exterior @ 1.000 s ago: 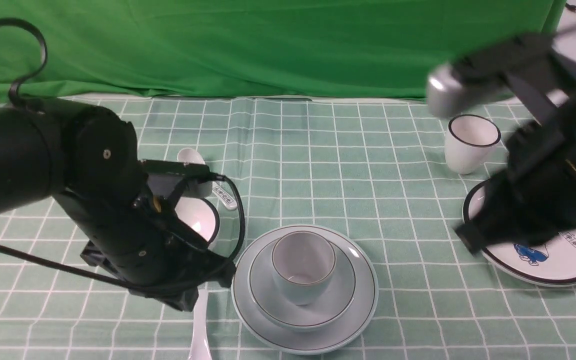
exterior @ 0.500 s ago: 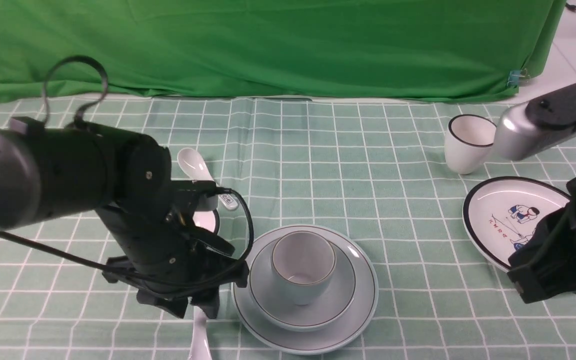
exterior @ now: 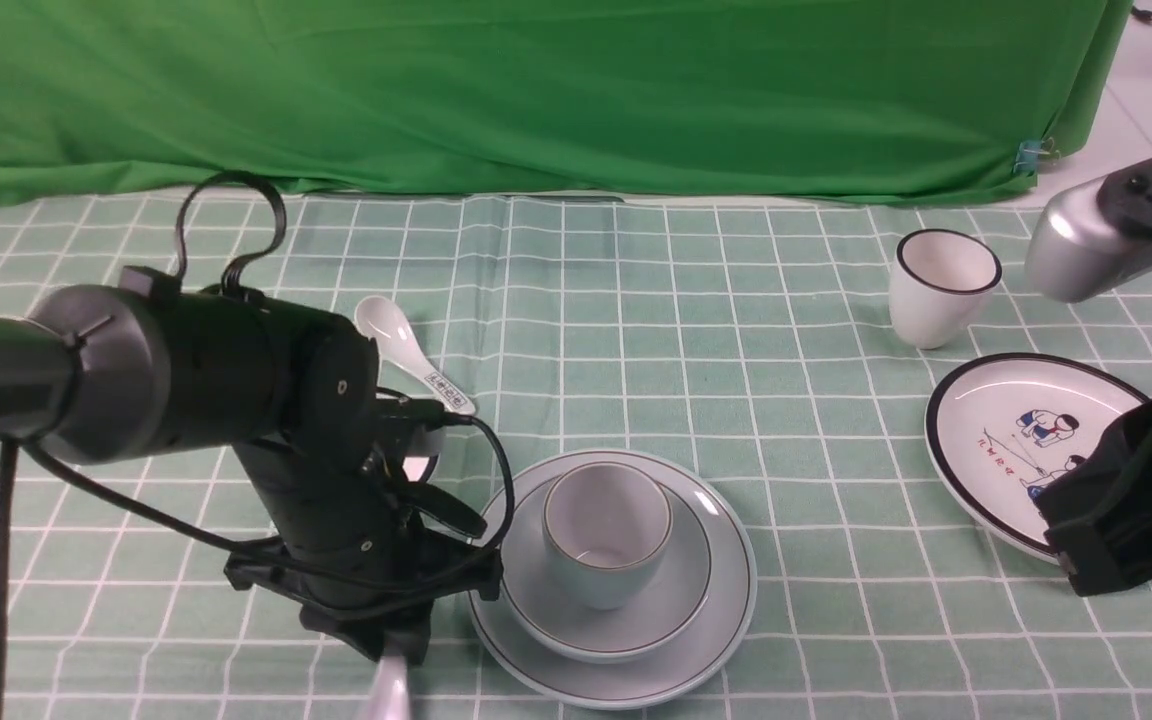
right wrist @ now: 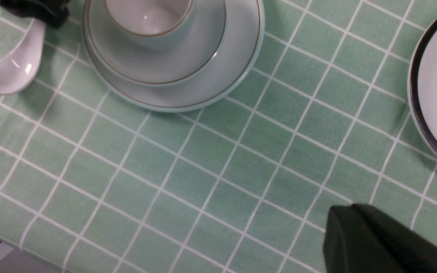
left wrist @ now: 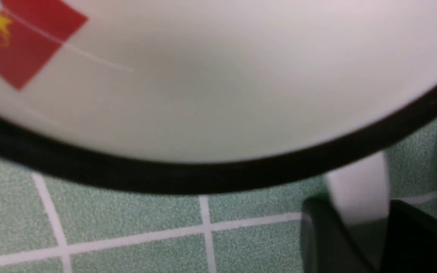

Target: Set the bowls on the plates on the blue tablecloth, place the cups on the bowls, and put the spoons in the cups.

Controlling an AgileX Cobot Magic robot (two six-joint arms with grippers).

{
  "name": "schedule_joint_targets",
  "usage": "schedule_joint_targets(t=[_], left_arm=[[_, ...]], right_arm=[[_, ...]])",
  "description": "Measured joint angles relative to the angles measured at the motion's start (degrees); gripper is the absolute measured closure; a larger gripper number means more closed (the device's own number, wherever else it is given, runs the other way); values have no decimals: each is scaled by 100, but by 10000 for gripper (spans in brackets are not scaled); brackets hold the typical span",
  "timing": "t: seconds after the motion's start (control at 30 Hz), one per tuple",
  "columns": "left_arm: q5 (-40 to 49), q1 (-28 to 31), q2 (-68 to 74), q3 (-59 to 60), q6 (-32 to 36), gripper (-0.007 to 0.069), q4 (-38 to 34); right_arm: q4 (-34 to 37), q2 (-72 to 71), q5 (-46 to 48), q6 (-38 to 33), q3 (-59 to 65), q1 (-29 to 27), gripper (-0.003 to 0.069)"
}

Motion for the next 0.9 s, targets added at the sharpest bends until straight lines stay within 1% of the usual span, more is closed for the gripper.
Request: schedule_joint_targets(t=[0.13, 0.27, 0.33, 0.37, 0.47, 0.5, 0.53, 0.57, 0.6, 0.63, 0.7, 0.73, 0.77, 0.8, 0.83, 0.9], left_arm=[[238, 0, -236, 0, 70, 512, 216], [288, -30, -1003, 0, 90, 512, 298], [-203, -193, -1815, 0, 90, 512, 306], [-447, -278, -1981, 0, 90, 512, 306], [-1960, -741, -2686, 80, 90, 512, 306], [-2056, -766, -2710, 112, 85, 512, 306], [-2455, -866, -2788, 196, 85, 512, 319], [-3155, -1005, -2864, 401, 79, 512, 339], [-3689, -1060, -2875, 592, 79, 512, 352], [-4021, -1098, -2875, 723, 86, 512, 358], [-5269, -1140, -2794, 1257, 177, 512, 363], [-5383, -1140, -2782, 1305, 194, 512, 363], [-6436, -1140, -2648, 1732, 412, 512, 363], [-7117, -1140, -2531, 1974, 569, 512, 363], [-7459, -1140, -2466, 2048, 607, 512, 363], [-8622, -1140, -2166, 2363, 756, 512, 489]], right_arm=[[0, 0, 0, 0, 0, 0, 639], [0, 0, 5, 0, 0, 0, 639], [0, 0, 5, 0, 0, 0, 639], [0, -2, 5, 0, 0, 0, 639], [0, -9, 5, -19, 0, 0, 639], [0, -9, 5, -19, 0, 0, 639], [0, -9, 5, -24, 0, 0, 639], [0, -9, 5, -24, 0, 0, 639], [0, -9, 5, -24, 0, 0, 639], [0, -9, 5, -24, 0, 0, 639], [0, -9, 5, -24, 0, 0, 639], [0, -9, 5, -24, 0, 0, 639], [0, -9, 5, -24, 0, 0, 639], [0, -9, -11, -24, 0, 0, 639], [0, -9, -11, -24, 0, 0, 639], [0, -9, -64, -24, 0, 0, 639]])
